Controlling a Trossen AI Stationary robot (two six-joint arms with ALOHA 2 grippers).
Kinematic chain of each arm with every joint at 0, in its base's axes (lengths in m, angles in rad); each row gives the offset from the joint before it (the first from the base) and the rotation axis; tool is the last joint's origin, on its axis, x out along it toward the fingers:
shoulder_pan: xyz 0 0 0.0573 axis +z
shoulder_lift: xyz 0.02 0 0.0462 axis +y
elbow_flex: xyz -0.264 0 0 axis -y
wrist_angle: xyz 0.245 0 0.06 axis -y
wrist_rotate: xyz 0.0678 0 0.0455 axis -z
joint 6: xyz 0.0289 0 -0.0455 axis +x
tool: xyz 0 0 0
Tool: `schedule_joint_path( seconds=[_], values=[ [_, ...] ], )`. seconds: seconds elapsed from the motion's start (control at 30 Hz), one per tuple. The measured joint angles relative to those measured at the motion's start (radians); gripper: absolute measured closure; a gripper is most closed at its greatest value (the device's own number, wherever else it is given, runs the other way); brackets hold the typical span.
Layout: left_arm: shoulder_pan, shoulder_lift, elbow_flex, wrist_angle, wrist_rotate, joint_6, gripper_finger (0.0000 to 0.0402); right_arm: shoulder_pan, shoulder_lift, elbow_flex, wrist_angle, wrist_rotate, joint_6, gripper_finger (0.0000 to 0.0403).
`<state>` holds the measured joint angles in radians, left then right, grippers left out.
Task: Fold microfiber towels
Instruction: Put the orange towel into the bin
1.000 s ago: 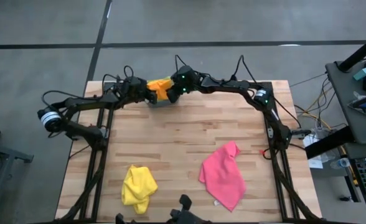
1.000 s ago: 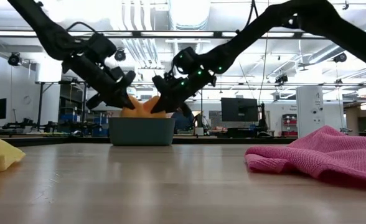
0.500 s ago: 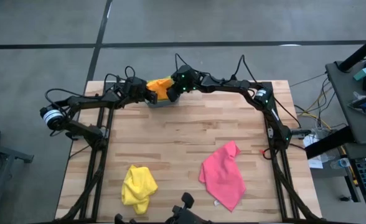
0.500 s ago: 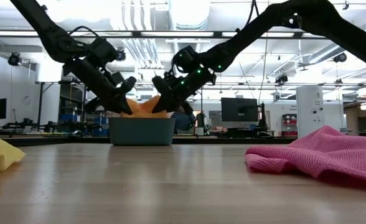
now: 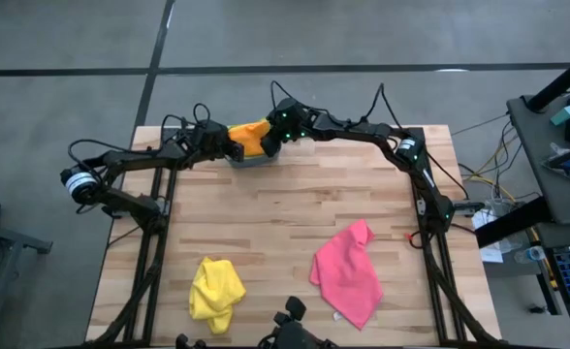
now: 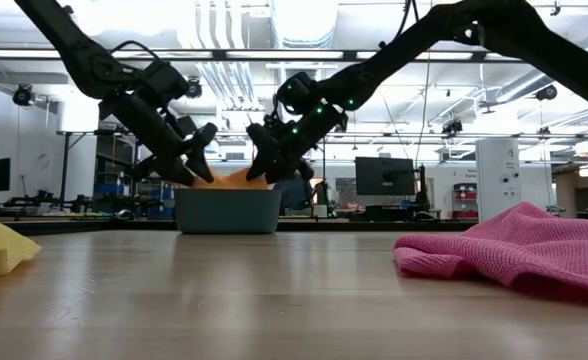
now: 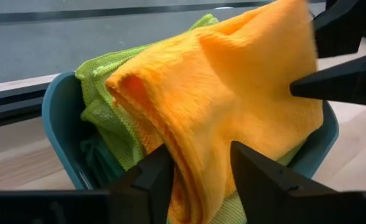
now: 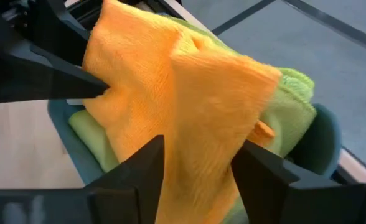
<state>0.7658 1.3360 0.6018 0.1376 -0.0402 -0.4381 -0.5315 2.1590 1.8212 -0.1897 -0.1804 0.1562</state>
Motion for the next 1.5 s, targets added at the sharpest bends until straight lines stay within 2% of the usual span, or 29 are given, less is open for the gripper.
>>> schedule_joint_path(
  seconds=[0.17, 0.5, 0.63, 0.73, 0.83, 0.93, 1.0, 1.1, 1.3, 1.43, 1.5],
  values=[
    [0.0, -0.021, 0.0, -0.032, 0.0, 0.031, 0.0236, -0.016, 0.0, 0.044, -0.085, 0.0, -0.048, 0.0219],
    [0.0, -0.164, 0.001, -0.128, -0.018, 0.1, 0.0233, -0.053, -0.004, 0.167, -0.305, -0.001, -0.152, 0.023],
    [-0.003, -0.227, 0.002, -0.115, -0.017, 0.19, 0.0235, -0.057, -0.008, 0.184, -0.331, -0.007, -0.226, 0.0242],
    [-0.004, -0.231, 0.006, -0.082, 0.035, 0.257, 0.0249, -0.057, -0.01, 0.179, -0.294, -0.07, -0.301, 0.0267],
    [-0.004, -0.195, 0.006, -0.027, 0.068, 0.34, 0.0278, -0.056, -0.006, 0.164, -0.205, -0.141, -0.354, 0.0311],
    [-0.003, -0.129, 0.01, 0.013, 0.116, 0.459, 0.0321, -0.055, 0.003, 0.154, -0.132, -0.146, -0.394, 0.0365],
    [-0.004, -0.086, 0.023, 0.026, 0.126, 0.537, 0.0353, -0.054, 0.013, 0.152, -0.095, -0.146, -0.421, 0.0386],
    [0.003, -0.019, 0.055, 0.037, 0.125, 0.618, 0.0393, -0.054, 0.03, 0.15, -0.047, -0.145, -0.416, 0.0391],
    [0.02, 0.097, 0.11, 0.04, 0.08, 0.659, 0.0398, -0.054, 0.091, 0.152, 0.041, -0.13, -0.385, 0.0394],
    [0.027, 0.155, 0.134, 0.038, 0.017, 0.658, 0.04, -0.054, 0.106, 0.15, 0.05, -0.019, -0.395, 0.0394],
    [0.028, 0.175, 0.139, 0.035, 0.001, 0.657, 0.04, -0.054, 0.102, 0.151, 0.038, -0.006, -0.418, 0.0394]
  ],
)
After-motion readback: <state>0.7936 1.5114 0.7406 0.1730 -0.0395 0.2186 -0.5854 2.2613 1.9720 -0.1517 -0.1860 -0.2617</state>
